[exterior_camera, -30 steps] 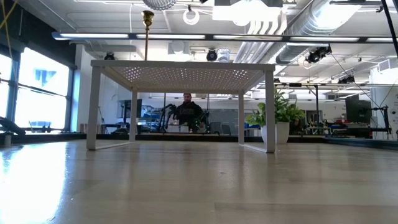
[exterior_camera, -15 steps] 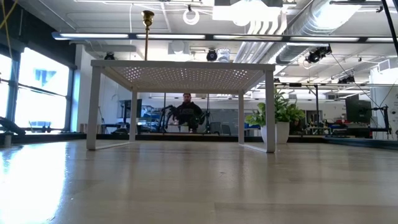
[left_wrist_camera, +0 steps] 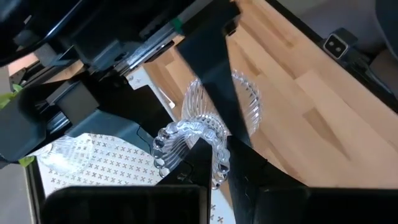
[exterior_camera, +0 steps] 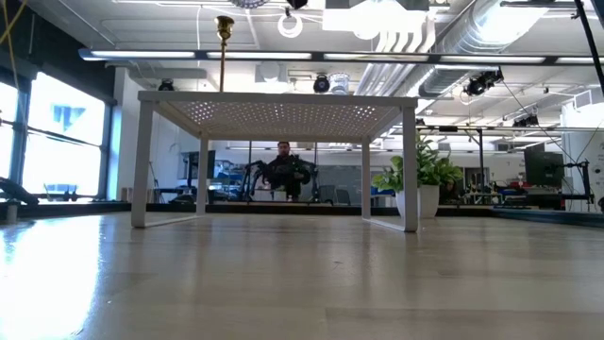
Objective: Pick & Place candle stick holders
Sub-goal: Put the top transparent glass candle holder on the shelf aligned with the other transparent glass candle holder
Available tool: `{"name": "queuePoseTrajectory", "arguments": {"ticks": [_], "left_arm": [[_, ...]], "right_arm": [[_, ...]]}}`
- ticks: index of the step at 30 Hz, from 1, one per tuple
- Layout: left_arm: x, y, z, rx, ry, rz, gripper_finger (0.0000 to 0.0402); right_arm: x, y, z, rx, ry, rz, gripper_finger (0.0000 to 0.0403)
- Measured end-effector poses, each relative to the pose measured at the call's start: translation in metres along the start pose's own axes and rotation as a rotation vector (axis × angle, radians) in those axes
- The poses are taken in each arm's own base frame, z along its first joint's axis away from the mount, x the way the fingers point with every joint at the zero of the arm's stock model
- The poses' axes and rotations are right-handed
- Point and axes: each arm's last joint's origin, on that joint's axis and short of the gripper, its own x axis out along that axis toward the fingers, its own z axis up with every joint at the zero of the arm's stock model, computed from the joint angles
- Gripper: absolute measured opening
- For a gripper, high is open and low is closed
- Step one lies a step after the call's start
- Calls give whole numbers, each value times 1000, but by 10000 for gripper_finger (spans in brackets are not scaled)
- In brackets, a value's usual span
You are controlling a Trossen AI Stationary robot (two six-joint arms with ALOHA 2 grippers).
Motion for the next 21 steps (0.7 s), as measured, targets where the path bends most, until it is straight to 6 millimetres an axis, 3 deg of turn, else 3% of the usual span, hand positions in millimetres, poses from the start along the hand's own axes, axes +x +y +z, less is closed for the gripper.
{"name": "queuePoseTrajectory", "arguments": {"ticks": [2, 13, 21], "left_arm": [[0, 0, 0, 6, 5, 7, 18], [0, 1, 0, -3, 11, 24, 21], [-4, 1, 1, -72, 5, 54, 95]], "right_arm": [[0, 0, 0, 4, 5, 0, 117], [0, -1, -3, -62, 34, 4, 116], [8, -3, -13, -120, 99, -28, 116]]}}
